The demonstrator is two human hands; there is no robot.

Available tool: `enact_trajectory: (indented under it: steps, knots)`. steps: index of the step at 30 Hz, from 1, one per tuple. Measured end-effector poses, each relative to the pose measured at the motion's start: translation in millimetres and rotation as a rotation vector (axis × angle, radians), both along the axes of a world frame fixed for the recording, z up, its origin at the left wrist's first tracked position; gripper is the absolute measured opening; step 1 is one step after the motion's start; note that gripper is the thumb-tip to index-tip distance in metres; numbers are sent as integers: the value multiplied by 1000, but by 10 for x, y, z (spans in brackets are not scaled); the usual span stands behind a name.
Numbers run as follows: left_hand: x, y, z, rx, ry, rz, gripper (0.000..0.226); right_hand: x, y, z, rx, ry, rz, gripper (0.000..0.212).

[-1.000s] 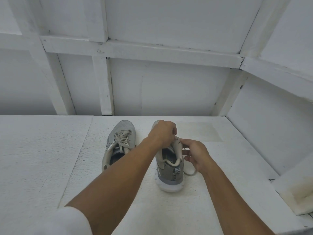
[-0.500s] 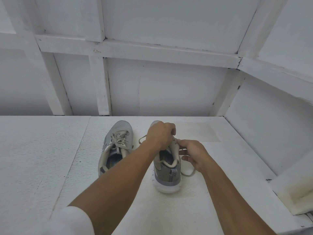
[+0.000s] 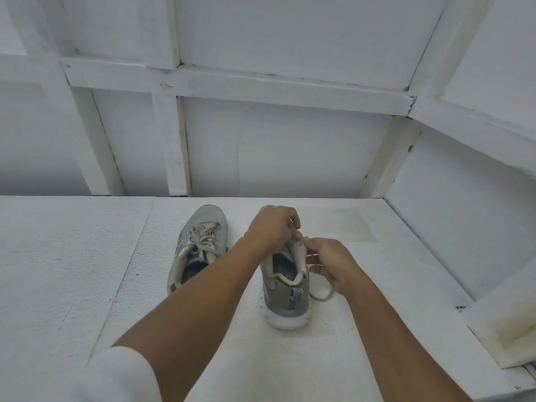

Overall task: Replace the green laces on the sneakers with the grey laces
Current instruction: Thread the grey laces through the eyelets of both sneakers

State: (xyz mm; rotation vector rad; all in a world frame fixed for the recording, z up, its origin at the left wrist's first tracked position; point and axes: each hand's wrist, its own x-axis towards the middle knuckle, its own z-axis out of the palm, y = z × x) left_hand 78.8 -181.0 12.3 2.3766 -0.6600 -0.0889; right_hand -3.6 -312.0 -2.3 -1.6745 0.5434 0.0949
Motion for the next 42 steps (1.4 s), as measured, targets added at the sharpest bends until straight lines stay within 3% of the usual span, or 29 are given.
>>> enact_trajectory:
  steps: [8, 13, 19, 24, 26, 27, 30, 31, 32, 33, 36, 37, 39, 42]
  knots:
    - [-65, -15, -8, -19, 137, 106, 27, 30, -85, 107, -179, -38, 154, 31]
    - [-149, -2, -13, -80, 61, 195, 33, 53, -162, 125, -201, -89, 214, 26]
    - [-323, 79, -35, -77, -81, 305, 45, 108, -156, 119, -454, -173, 283, 15]
    - [-649, 229, -251, -323, -41, 490, 28, 157, -205, 188, -482, -182, 156, 16]
    - [-674, 250, -299, -405, 68, 518, 21, 234, -267, 292, -343, -246, -1, 19]
    - [-675, 256, -312, -431, 110, 521, 19, 285, -322, 377, -153, -313, -110, 22]
    - [-673, 265, -342, -480, 154, 530, 16, 349, -501, 709, 732, -567, -432, 24]
    - [-679, 264, -351, -495, 161, 533, 16, 342, -531, 773, 843, -615, -470, 20]
    - [-681, 263, -358, -510, 165, 540, 16, 334, -516, 791, 791, -620, -462, 14]
    - [-685, 262, -365, -520, 166, 546, 16, 323, -478, 755, 595, -589, -415, 11]
    - [-684, 258, -386, -557, 171, 549, 16, 237, -290, 464, -387, -422, 41, 8]
    - [-683, 259, -392, -564, 170, 549, 16, 219, -247, 331, -618, -358, 223, 9]
    - [-679, 261, -404, -571, 166, 548, 16, 204, -200, 146, -826, -278, 379, 11]
    - [-668, 268, -421, -581, 166, 549, 15, 199, -179, 84, -818, -316, 347, 12]
